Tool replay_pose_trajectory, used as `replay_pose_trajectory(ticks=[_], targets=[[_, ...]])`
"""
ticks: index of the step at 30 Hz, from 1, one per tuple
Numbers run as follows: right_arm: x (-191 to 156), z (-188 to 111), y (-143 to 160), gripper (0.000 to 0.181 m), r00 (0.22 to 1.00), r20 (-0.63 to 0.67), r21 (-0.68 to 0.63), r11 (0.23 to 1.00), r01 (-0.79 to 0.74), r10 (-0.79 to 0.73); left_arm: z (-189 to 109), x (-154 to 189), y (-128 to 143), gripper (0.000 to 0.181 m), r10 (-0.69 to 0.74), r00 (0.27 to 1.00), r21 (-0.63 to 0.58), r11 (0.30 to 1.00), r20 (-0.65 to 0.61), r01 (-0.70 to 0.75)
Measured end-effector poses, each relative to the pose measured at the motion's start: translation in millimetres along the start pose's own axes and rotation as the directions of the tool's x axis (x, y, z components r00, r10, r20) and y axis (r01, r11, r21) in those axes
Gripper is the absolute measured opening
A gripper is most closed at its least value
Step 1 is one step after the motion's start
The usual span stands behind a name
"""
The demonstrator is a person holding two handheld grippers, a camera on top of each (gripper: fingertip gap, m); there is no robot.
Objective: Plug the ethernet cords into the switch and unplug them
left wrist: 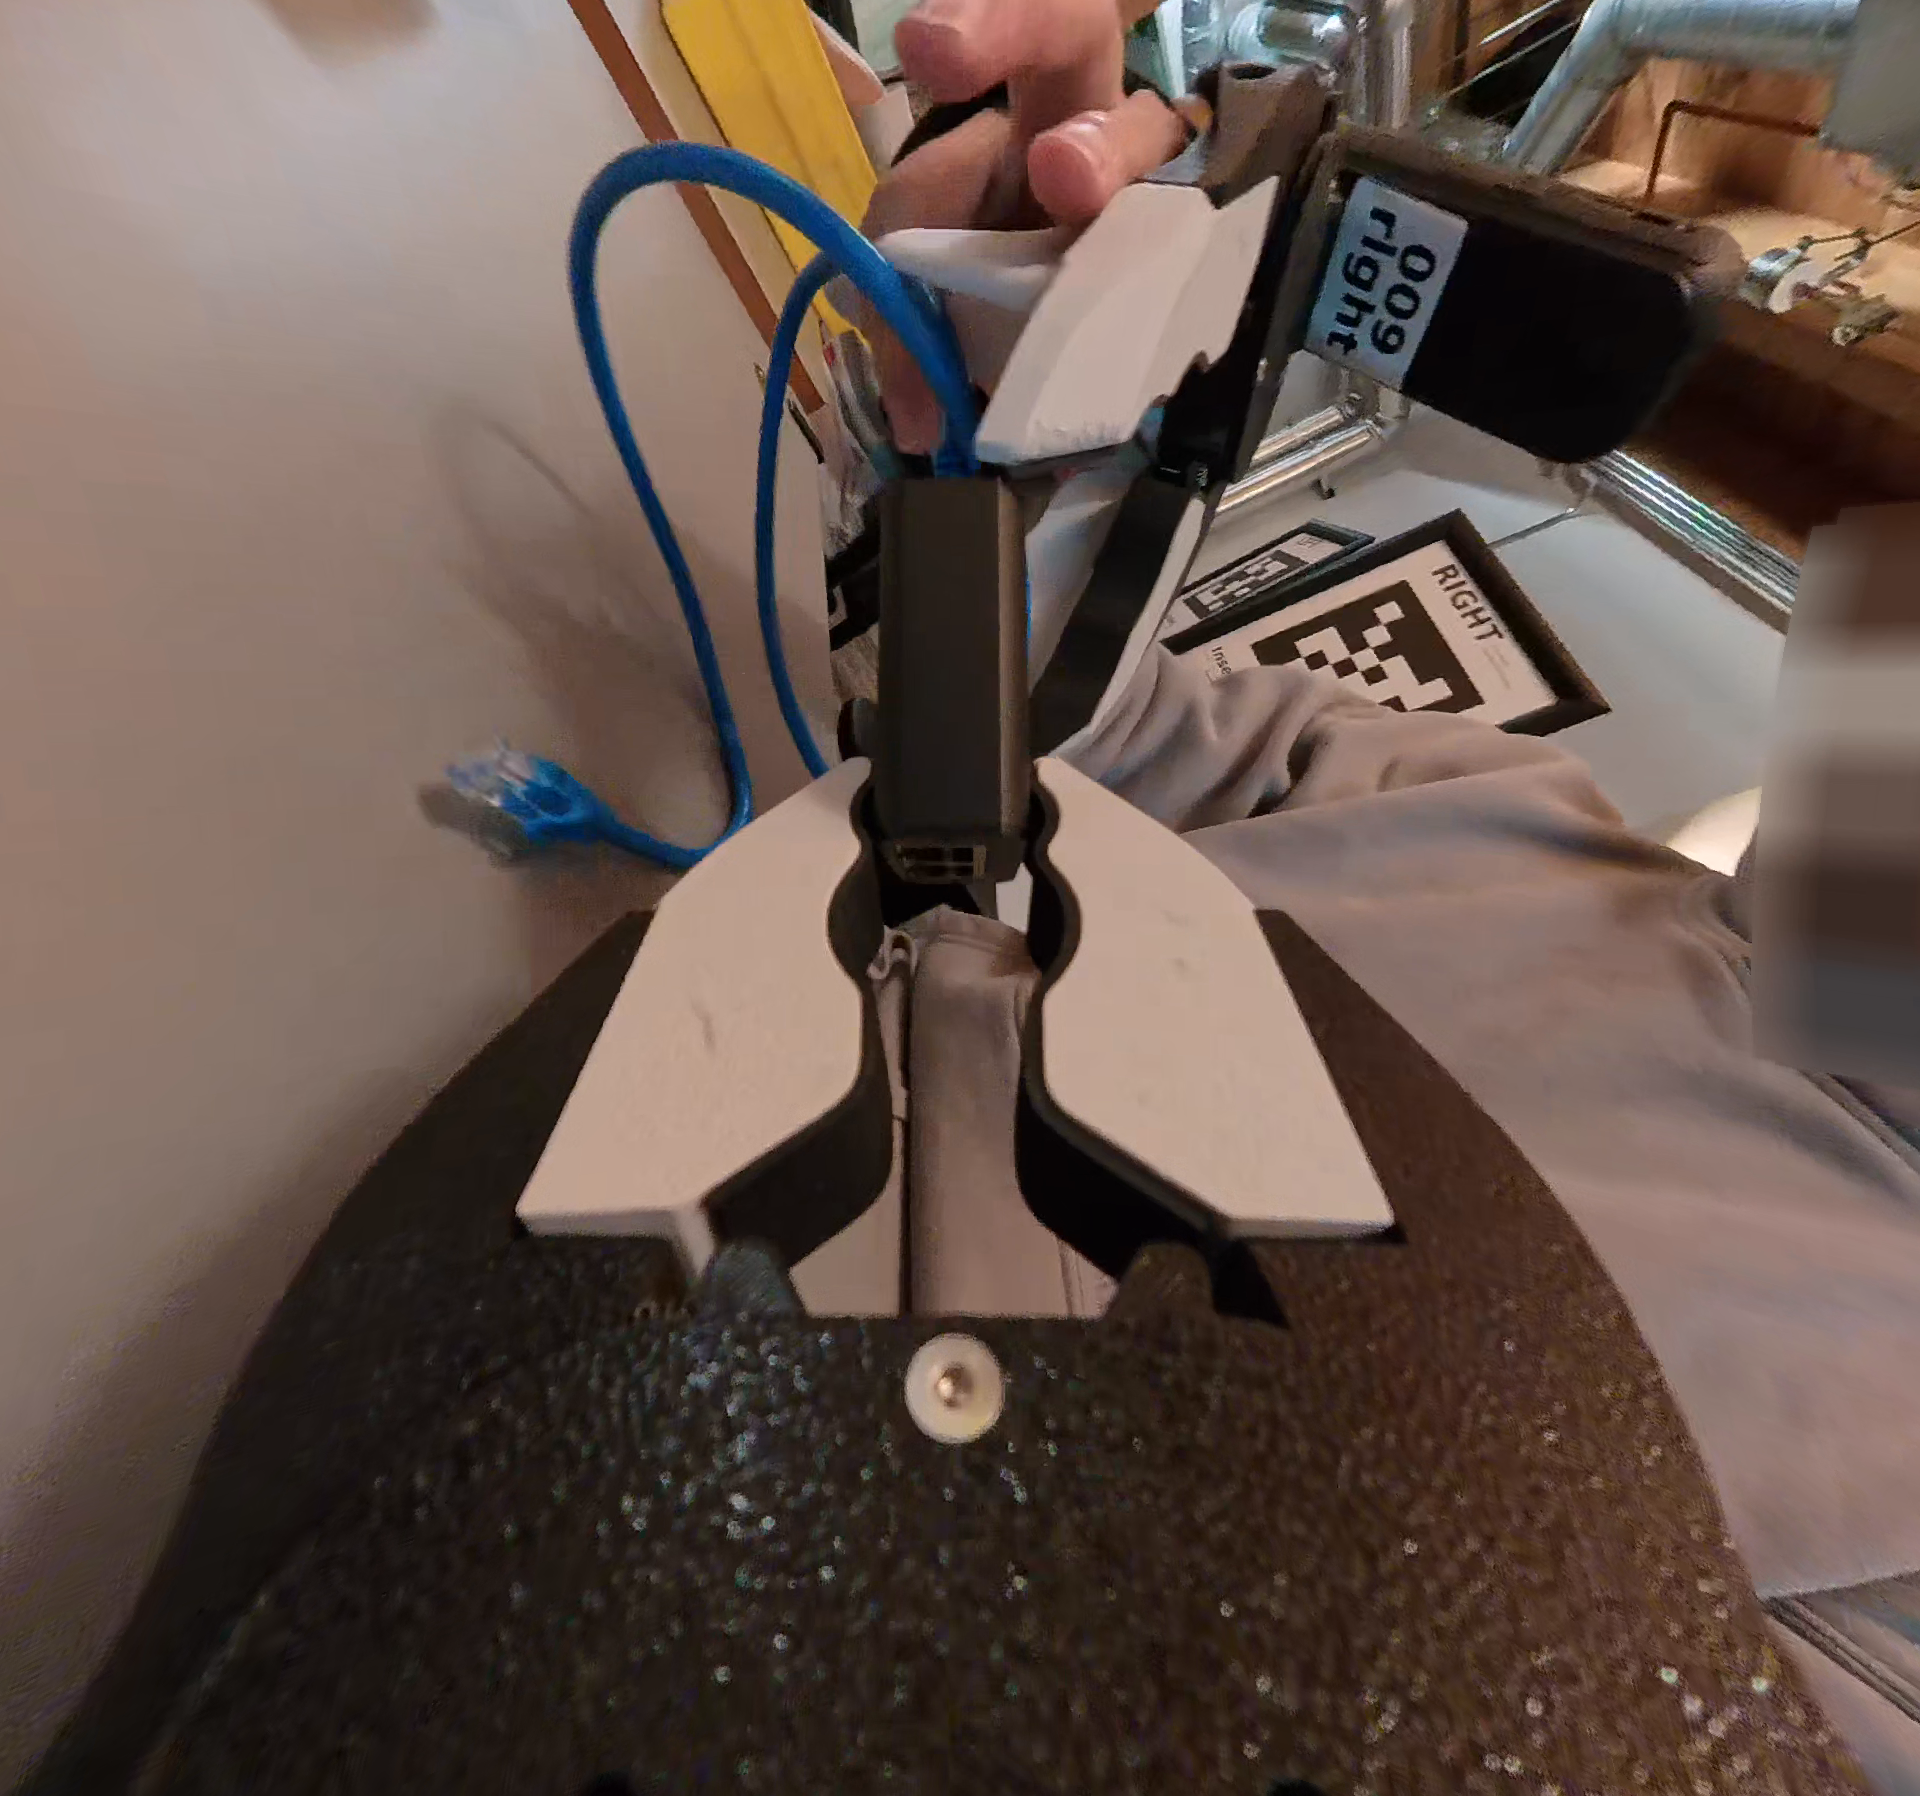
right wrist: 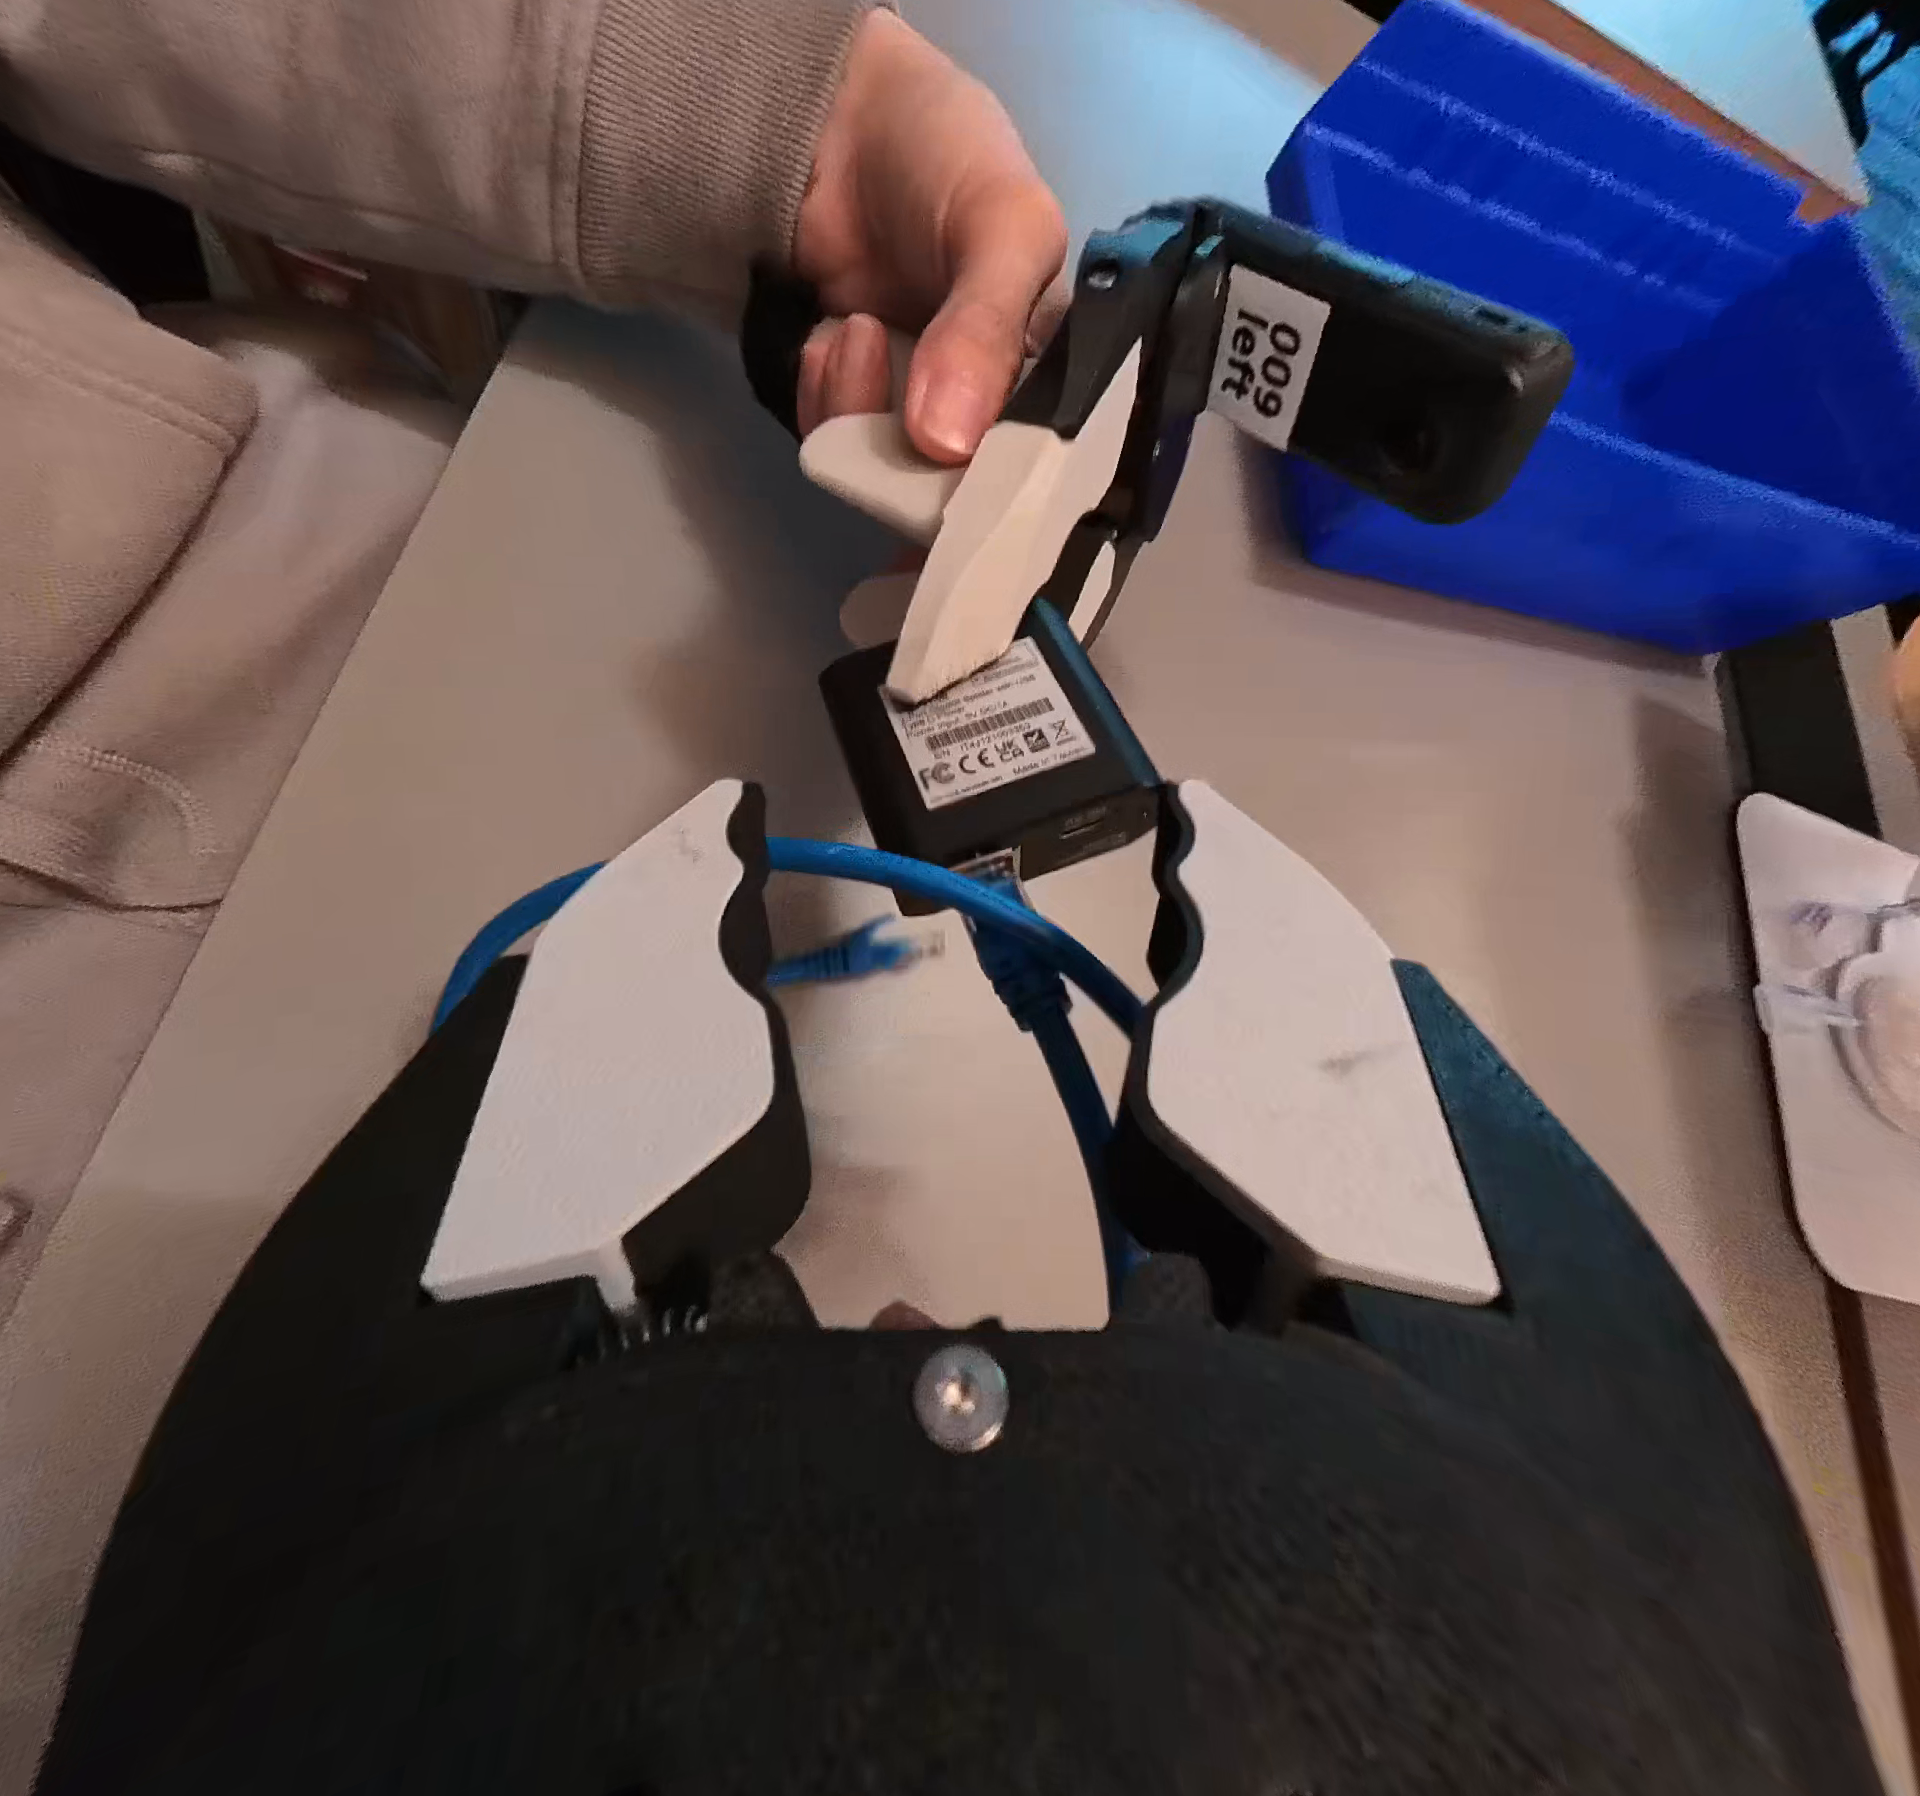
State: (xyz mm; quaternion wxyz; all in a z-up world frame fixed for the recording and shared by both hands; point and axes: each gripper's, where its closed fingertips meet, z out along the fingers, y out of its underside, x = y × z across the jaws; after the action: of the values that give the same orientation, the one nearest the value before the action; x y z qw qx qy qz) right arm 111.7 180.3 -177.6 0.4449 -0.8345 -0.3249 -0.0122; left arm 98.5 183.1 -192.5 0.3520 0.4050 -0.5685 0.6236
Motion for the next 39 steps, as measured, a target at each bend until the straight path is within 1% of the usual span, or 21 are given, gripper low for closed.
replay_pose_trajectory(ticks=[1,3,6,9,10,13,18,21,23,25,28,30,31,32,33,34,35,36,37,38,39], targets=[[-0.5,0.9,2.6,0.072,1.0,-0.004,-0.002,1.0,-0.007,0.007,0.4,-0.5,1.8,0.023,0.0,1.0,-0.013,1.0,-0.004,-0.001],[-1.1,0.6,4.5,0.075,1.0,-0.019,0.018,1.0,0.002,-0.002,3.3,-0.9,6.5,0.023,0.007,1.0,-0.05,0.999,-0.006,-0.007],[1.9,1.9,5.3,0.079,0.999,-0.025,0.058,0.998,-0.029,0.031,10.9,0.1,15.5,0.023,0.003,0.999,-0.111,0.994,-0.033,-0.006],[-10.1,6.0,7.5,0.064,0.998,0.024,0.084,0.995,0.047,-0.05,14.1,-1.9,22.4,0.023,0.005,0.999,-0.157,0.988,-0.038,-0.011],[-13.1,7.0,9.0,0.061,0.998,0.036,0.08,0.996,0.051,-0.054,13.1,-3.4,23.1,0.023,0.006,0.999,-0.16,0.987,-0.031,-0.011],[-13.6,9.7,10.0,0.062,0.998,0.022,0.085,0.995,0.061,-0.063,13.0,-3.9,23.8,0.023,0.01,1.0,-0.167,0.986,-0.019,-0.013],[-20.8,17.3,15.5,0.07,0.995,0.006,0.042,0.994,0.104,-0.104,13.9,-7.9,29.4,0.023,0.025,0.999,-0.207,0.978,0.022,-0.02],[-19.8,14.1,15.3,0.066,0.995,0.005,0.029,0.994,0.103,-0.103,17.2,-6.8,31.8,0.023,0.032,0.999,-0.227,0.974,0.022,-0.027],[-20.3,12.1,14.3,0.062,0.99,0.005,0.012,0.99,0.143,-0.143,18.3,-5.1,32.1,0.023,0.049,0.998,-0.234,0.971,0.025,-0.041],[-18.3,11.1,13.0,0.06,0.987,-0.018,-0.01,0.987,0.16,-0.16,17.3,-3.7,29.5,0.023,0.065,0.997,-0.222,0.973,0.032,-0.056],[-8.0,7.0,10.9,0.06,0.985,-0.096,-0.017,0.99,0.143,-0.144,14.5,0.1,15.9,0.023,0.085,0.996,-0.131,0.988,0.027,-0.081],[0.1,4.4,9.3,0.06,0.979,-0.166,-0.009,0.993,0.119,-0.119,12.0,2.5,4.5,0.024,0.136,0.99,-0.059,0.989,0.043,-0.134],[6.6,2.0,9.0,0.06,0.972,-0.214,-0.003,0.995,0.097,-0.095,9.0,1.9,-5.3,0.027,0.191,0.978,-0.009,0.982,0.081,-0.191],[13.5,-1.4,10.0,0.06,0.964,-0.259,0.002,0.998,0.06,-0.058,4.1,-0.9,-18.2,0.033,0.261,0.951,0.045,0.961,0.165,-0.271],[22.8,-6.8,11.9,0.06,0.95,-0.314,0.011,1.0,0.009,-0.005,-2.0,-1.3,-31.4,0.041,0.345,0.9,0.085,0.922,0.267,-0.379],[33.9,-14.6,13.6,0.06,0.924,-0.379,0.033,0.999,-0.042,0.051,-8.0,2.4,-42.2,0.053,0.445,0.819,0.093,0.857,0.362,-0.507],[40.0,-21.3,16.0,0.06,0.909,-0.399,0.064,0.992,-0.106,0.123,-14.6,5.8,-51.7,0.066,0.529,0.708,0.076,0.774,0.467,-0.629],[42.6,-26.4,17.1,0.06,0.901,-0.389,0.101,0.981,-0.163,0.189,-19.9,9.1,-58.3,0.079,0.594,0.579,0.033,0.682,0.559,-0.731],[47.7,-32.1,15.7,0.06,0.883,-0.402,0.152,0.969,-0.197,0.243,-21.9,13.1,-61.1,0.086,0.654,0.444,-0.027,0.579,0.613,-0.815],[48.6,-35.0,13.7,0.06,0.878,-0.383,0.193,0.955,-0.226,0.285,-20.8,15.1,-60.4,0.085,0.699,0.327,-0.089,0.488,0.636,-0.869],[43.9,-33.9,11.4,0.06,0.89,-0.326,0.212,0.943,-0.259,0.318,-17.2,15.2,-58.4,0.087,0.733,0.241,-0.142,0.418,0.636,-0.897]])
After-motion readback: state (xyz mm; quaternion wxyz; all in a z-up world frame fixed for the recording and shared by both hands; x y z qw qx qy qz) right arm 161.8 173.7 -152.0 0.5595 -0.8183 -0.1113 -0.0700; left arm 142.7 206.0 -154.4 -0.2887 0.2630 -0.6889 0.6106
